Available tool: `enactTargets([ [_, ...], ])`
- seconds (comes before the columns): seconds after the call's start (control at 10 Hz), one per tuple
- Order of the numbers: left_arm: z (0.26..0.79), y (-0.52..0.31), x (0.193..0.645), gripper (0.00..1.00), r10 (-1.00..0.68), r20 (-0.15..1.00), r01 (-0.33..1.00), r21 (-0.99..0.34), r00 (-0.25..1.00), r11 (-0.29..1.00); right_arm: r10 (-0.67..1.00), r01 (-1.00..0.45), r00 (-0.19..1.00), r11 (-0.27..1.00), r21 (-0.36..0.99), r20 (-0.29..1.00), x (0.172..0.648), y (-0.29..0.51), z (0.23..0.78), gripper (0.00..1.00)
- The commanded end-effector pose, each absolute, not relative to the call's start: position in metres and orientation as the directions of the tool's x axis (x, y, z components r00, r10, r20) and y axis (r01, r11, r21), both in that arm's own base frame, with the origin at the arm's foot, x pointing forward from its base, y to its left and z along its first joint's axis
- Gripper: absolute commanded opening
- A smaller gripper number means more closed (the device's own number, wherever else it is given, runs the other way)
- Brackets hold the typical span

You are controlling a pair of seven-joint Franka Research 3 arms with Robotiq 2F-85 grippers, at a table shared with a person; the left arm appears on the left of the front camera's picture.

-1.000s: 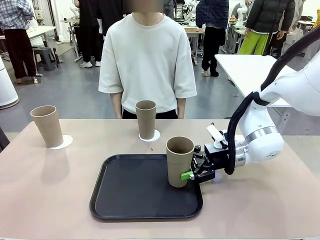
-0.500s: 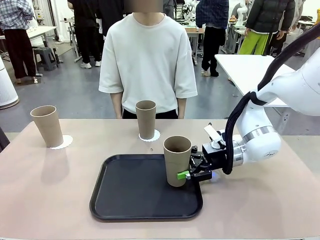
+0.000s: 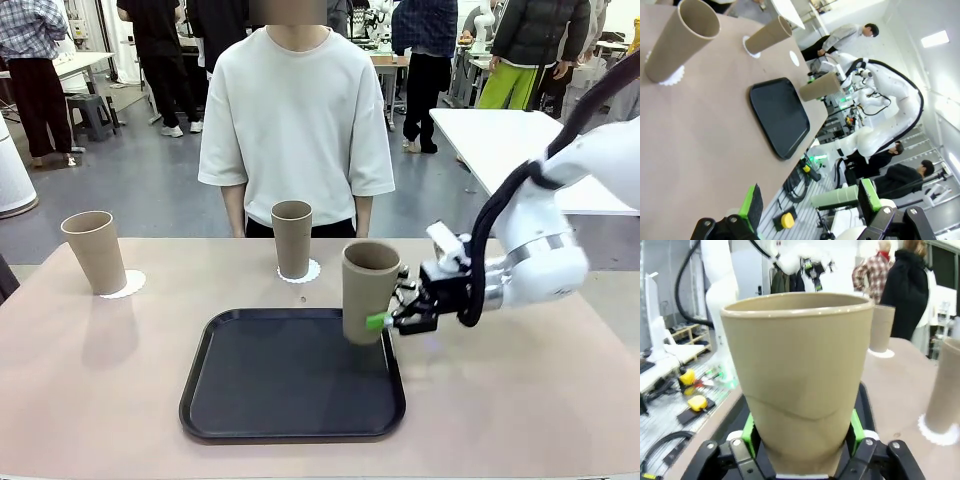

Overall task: Place coasters on the table and set cups on them.
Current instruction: Take one Reusable plastic cup from the Flat Tray and place it on a coaster set by the human.

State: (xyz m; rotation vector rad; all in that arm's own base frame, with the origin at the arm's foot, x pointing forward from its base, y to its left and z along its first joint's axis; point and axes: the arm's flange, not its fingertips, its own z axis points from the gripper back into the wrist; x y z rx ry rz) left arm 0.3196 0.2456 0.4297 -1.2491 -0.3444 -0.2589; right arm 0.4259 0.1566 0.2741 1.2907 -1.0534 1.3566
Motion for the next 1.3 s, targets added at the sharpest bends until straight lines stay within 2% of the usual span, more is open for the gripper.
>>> enactTargets([
  [0.0, 0.431, 0.247, 0.319, 1.0, 0.001, 0.398, 0.38, -0.876, 0.917, 0.298, 0.03, -0.995, 0.01, -0.098, 0.013, 1.0, 0.405, 0.14, 0.351, 0.73],
  [0.3, 0.431, 0.247, 0.319, 1.0, 0.001, 0.398, 0.38, -0.876, 0.917, 0.298, 0.069, -0.998, 0.018, -0.06, 0.022, 0.997, 0.391, 0.133, 0.403, 0.73],
  [0.4, 0.431, 0.247, 0.319, 1.0, 0.001, 0.398, 0.38, -0.876, 0.917, 0.298, 0.112, -0.998, 0.049, -0.044, 0.055, 0.993, 0.389, 0.136, 0.405, 0.73],
  [0.5, 0.431, 0.247, 0.319, 1.0, 0.001, 0.398, 0.38, -0.876, 0.917, 0.298, 0.054, -0.995, -0.025, -0.099, -0.019, 0.998, 0.399, 0.127, 0.405, 0.73],
  [0.8, 0.431, 0.247, 0.319, 1.0, 0.001, 0.398, 0.38, -0.876, 0.917, 0.298, 0.054, -0.995, -0.025, -0.099, -0.019, 0.998, 0.399, 0.127, 0.405, 0.73],
  [0.9, 0.431, 0.247, 0.319, 1.0, 0.001, 0.398, 0.38, -0.876, 0.917, 0.298, 0.075, -0.996, -0.009, -0.087, -0.003, 0.997, 0.395, 0.127, 0.408, 0.81],
  [1.0, 0.431, 0.247, 0.319, 1.0, 0.001, 0.398, 0.38, -0.876, 0.917, 0.298, 0.064, -0.991, 0.013, -0.132, 0.021, 0.998, 0.422, 0.118, 0.413, 0.81],
  [1.2, 0.431, 0.247, 0.319, 1.0, 0.001, 0.398, 0.38, -0.876, 0.917, 0.298, 0.008, -0.996, 0.024, -0.091, 0.025, 1.0, 0.478, 0.064, 0.43, 0.81],
])
